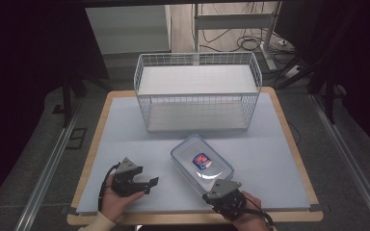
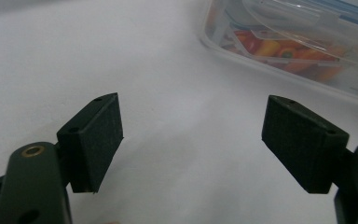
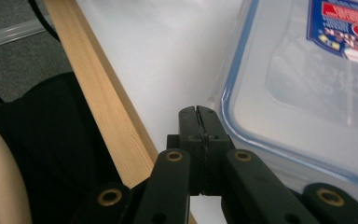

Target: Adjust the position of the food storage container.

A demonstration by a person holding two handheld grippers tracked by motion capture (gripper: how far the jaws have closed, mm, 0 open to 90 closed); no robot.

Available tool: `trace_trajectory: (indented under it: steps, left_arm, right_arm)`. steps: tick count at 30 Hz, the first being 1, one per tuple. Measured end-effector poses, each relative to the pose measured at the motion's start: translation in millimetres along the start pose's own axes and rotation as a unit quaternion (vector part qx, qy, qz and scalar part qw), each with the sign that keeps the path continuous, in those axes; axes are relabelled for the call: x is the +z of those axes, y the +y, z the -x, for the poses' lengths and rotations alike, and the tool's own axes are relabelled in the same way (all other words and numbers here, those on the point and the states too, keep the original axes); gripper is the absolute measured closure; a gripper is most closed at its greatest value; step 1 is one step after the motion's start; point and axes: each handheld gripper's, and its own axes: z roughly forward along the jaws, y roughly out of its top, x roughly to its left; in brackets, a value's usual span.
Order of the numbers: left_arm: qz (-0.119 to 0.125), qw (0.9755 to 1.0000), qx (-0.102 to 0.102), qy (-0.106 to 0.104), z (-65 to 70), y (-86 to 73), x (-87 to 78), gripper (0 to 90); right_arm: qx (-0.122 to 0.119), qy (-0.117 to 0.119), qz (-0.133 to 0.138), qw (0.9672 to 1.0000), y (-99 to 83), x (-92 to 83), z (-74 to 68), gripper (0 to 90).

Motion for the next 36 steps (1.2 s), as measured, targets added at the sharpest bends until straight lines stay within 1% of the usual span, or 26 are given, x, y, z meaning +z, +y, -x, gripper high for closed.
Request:
trace_trajectory:
  steps: [1, 2, 7, 10, 14, 17, 18, 19, 20, 23, 24, 25, 27, 28, 29, 32, 33, 34, 36]
  left_arm:
    - [-0.001, 1.0, 0.001, 0.0, 0.0, 0.1, -0.2, 20.0]
    - [0.0, 1.0, 0.0, 0.0, 0.1, 0.0, -0.1, 20.0]
    - [0.0, 1.0, 0.0, 0.0, 0.0, 0.0, -0.1, 20.0]
    - [0.0, 1.0, 0.0, 0.0, 0.0, -0.1, -0.1, 20.0]
    - [0.0, 1.0, 0.0, 0.0, 0.0, -0.1, -0.1, 20.0]
    - [0.0, 1.0, 0.0, 0.0, -0.1, -0.1, -0.1, 20.0]
    - [0.0, 1.0, 0.0, 0.0, 0.0, -0.1, 0.0, 20.0]
    - [0.0, 1.0, 0.0, 0.0, 0.0, -0.1, 0.0, 20.0]
    - [0.0, 1.0, 0.0, 0.0, 0.0, -0.1, 0.0, 20.0]
    - [0.0, 1.0, 0.0, 0.0, 0.1, -0.1, 0.1, 20.0]
    - [-0.001, 1.0, 0.0, 0.0, 0.2, -0.1, 0.2, 20.0]
    - [-0.002, 1.0, 0.001, 0.0, 0.2, 0.0, 0.1, 20.0]
    - [-0.002, 1.0, 0.001, -0.001, 0.2, 0.0, 0.1, 20.0]
    - [-0.002, 1.0, 0.001, 0.0, 0.2, 0.0, 0.2, 20.0]
    - [-0.002, 1.0, 0.001, -0.001, 0.1, 0.0, 0.3, 20.0]
    - [-0.002, 1.0, 0.001, 0.0, 0.3, 0.1, 0.4, 20.0]
    - [-0.002, 1.0, 0.001, 0.0, 0.3, 0.1, 0.4, 20.0]
    - [-0.002, 1.0, 0.002, 0.0, 0.4, 0.1, 0.3, 20.0]
    - [-0.002, 1.0, 0.002, 0.0, 0.4, 0.1, 0.3, 20.0]
  right_arm:
    - [0.001, -0.001, 0.0, 1.0, -0.9, -0.4, 0.7, 90.0]
    - [0.004, -0.008, 0.0, 1.0, -2.4, -1.7, 2.4, 90.0]
    - [0.012, -0.015, 0.0, 0.9998, -5.5, -3.8, 6.4, 90.0]
    - [0.022, -0.021, 0.0, 0.9995, -8.7, -6.5, 12.3, 90.0]
    - [0.029, -0.029, 0.003, 0.9992, -12.2, -8.6, 18.5, 90.0]
    - [0.04, -0.035, 0.003, 0.9986, -15.3, -11.7, 23.8, 90.0]
    - [0.043, -0.039, 0.004, 0.9983, -17.3, -13.7, 27.6, 90.0]
    - [0.043, -0.039, 0.004, 0.9983, -17.3, -13.7, 27.6, 90.0]
    - [0.049, -0.042, 0.005, 0.9979, -19.0, -15.3, 30.8, 90.0]
    - [0.052, -0.047, 0.005, 0.9975, -21.1, -16.9, 34.5, 90.0]
    - [0.057, -0.049, 0.004, 0.9972, -22.0, -17.4, 36.0, 90.0]
    - [0.06, -0.054, 0.004, 0.9967, -24.3, -18.7, 40.4, 90.0]
    - [0.063, -0.057, 0.003, 0.9964, -25.5, -19.2, 42.6, 90.0]
    - [0.069, -0.061, 0.004, 0.9958, -27.7, -19.9, 46.7, 90.0]
    - [0.069, -0.061, 0.004, 0.9958, -27.7, -19.9, 46.7, 90.0]
    - [0.079, -0.07, 0.004, 0.9944, -31.1, -20.5, 55.0, 90.0]
    - [0.079, -0.07, 0.004, 0.9944, -31.1, -20.5, 55.0, 90.0]
    - [0.091, -0.064, 0.012, 0.9937, -33.6, -20.9, 59.9, 90.0]
    - [0.092, -0.064, 0.013, 0.9936, -34.2, -21.1, 61.0, 90.0]
